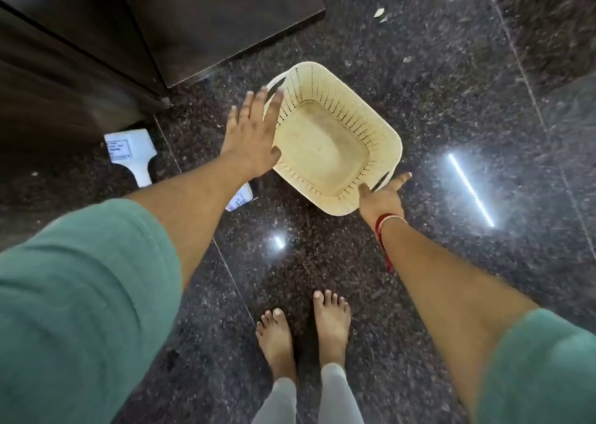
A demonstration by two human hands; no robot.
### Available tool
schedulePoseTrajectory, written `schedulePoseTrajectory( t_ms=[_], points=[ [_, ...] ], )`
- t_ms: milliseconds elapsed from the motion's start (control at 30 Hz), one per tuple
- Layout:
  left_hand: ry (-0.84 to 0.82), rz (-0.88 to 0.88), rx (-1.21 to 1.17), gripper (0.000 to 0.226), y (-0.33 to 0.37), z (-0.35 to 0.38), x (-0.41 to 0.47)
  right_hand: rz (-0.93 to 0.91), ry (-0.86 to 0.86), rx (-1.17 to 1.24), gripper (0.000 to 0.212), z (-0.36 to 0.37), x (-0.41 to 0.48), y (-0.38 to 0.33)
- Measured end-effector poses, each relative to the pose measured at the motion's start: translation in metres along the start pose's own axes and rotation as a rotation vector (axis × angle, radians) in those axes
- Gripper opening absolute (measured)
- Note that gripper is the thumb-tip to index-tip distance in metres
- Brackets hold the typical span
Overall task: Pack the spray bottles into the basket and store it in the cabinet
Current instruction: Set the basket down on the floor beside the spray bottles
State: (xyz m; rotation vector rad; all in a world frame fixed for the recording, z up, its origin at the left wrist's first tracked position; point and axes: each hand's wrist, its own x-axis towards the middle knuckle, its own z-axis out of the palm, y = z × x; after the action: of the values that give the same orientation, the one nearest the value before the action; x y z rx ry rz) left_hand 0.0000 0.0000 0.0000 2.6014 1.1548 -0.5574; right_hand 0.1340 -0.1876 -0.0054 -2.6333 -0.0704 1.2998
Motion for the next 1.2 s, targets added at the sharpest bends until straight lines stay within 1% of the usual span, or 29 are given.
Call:
schedulePoseTrajectory(
  t_ms=[67,133,233,367,567,633,733,867,933,1000,1200],
  points=[
    [0.013,-0.07,-0.019,0.104,-0.001,0.005,0.018,-0.025,0.034,0.107,0.089,0.015,0.016,-0.001],
    [0.002,-0.169,-0.076,0.108,-0.002,0.011,0.033,-0.003,0.091,0.17,0.087,0.025,0.028,-0.003],
    [-0.046,-0.241,-0.103,0.113,0.001,0.022,0.043,-0.008,0.13,0.201,0.084,0.034,0.037,0.003],
    [-0.139,-0.291,-0.177,0.112,0.003,0.033,0.037,-0.078,0.154,0.136,0.081,0.03,0.043,0.014],
    [-0.19,-0.326,-0.185,0.095,-0.004,0.048,-0.007,-0.172,0.183,-0.035,0.071,0.016,0.051,0.021],
    [-0.207,-0.341,-0.184,0.092,0.005,0.058,-0.03,-0.171,0.175,-0.099,0.071,0.011,0.049,0.028],
    [-0.233,-0.355,-0.246,0.092,0.02,0.08,-0.066,-0.133,0.187,-0.195,0.074,0.012,0.037,0.048],
    [-0.268,-0.351,-0.331,0.097,0.033,0.109,-0.1,-0.108,0.203,-0.234,0.079,0.019,0.015,0.084],
    [-0.272,-0.373,-0.391,0.1,0.029,0.118,-0.115,-0.108,0.202,-0.24,0.078,0.028,0.005,0.096],
    [-0.271,-0.391,-0.4,0.105,0.023,0.125,-0.131,-0.108,0.19,-0.239,0.078,0.037,-0.003,0.103],
    [-0.284,-0.479,-0.433,0.109,-0.009,0.151,-0.186,-0.195,0.126,-0.327,0.08,0.07,-0.027,0.102]
  ],
)
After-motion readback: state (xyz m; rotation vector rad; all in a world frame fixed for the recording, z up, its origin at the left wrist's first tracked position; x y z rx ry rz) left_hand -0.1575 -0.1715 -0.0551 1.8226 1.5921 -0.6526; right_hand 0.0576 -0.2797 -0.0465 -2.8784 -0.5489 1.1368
